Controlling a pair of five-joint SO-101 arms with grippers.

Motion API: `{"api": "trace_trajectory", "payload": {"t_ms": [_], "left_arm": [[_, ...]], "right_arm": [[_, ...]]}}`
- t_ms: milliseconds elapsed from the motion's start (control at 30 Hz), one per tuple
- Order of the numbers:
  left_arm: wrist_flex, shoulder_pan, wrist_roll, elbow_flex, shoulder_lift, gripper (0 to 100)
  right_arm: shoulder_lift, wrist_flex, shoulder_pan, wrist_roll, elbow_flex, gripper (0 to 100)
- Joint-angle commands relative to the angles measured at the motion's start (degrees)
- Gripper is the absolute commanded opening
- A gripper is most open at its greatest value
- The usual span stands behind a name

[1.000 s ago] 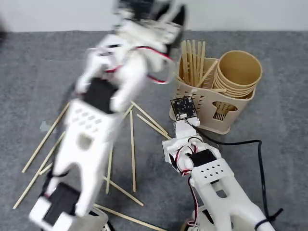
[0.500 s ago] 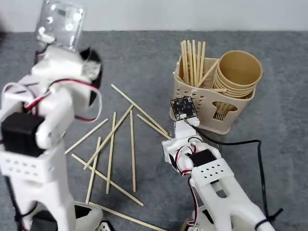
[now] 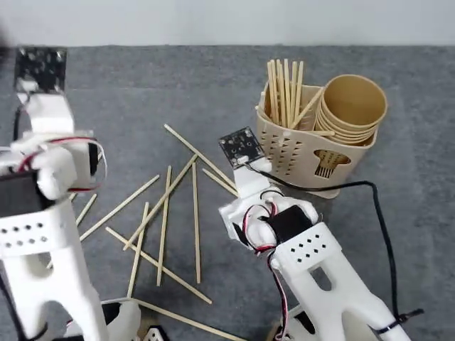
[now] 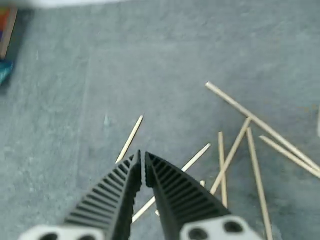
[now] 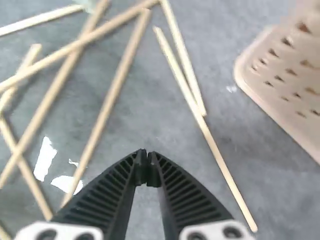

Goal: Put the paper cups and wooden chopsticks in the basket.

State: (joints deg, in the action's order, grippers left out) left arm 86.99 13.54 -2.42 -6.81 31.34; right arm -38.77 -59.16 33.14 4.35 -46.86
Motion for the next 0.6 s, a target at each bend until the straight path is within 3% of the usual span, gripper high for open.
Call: {"api": "trace_trajectory", "payload": {"t_ms": [0, 267, 567], "left_arm": [[-9.49, 1.76, -0.53, -14.29, 7.56, 1], [-21.45, 2.02, -0.35, -39.43, 19.78, 1], [-27.08, 2.11, -0.53, -56.22, 27.34, 1]], "right_arm": [[-1.36, -1.98, 2.68, 1.85, 6.59, 7.4], [11.56, -1.71, 2.77, 4.48, 16.88, 10.2], [38.29, -2.15, 2.42, -8.09, 31.74, 24.3]]}}
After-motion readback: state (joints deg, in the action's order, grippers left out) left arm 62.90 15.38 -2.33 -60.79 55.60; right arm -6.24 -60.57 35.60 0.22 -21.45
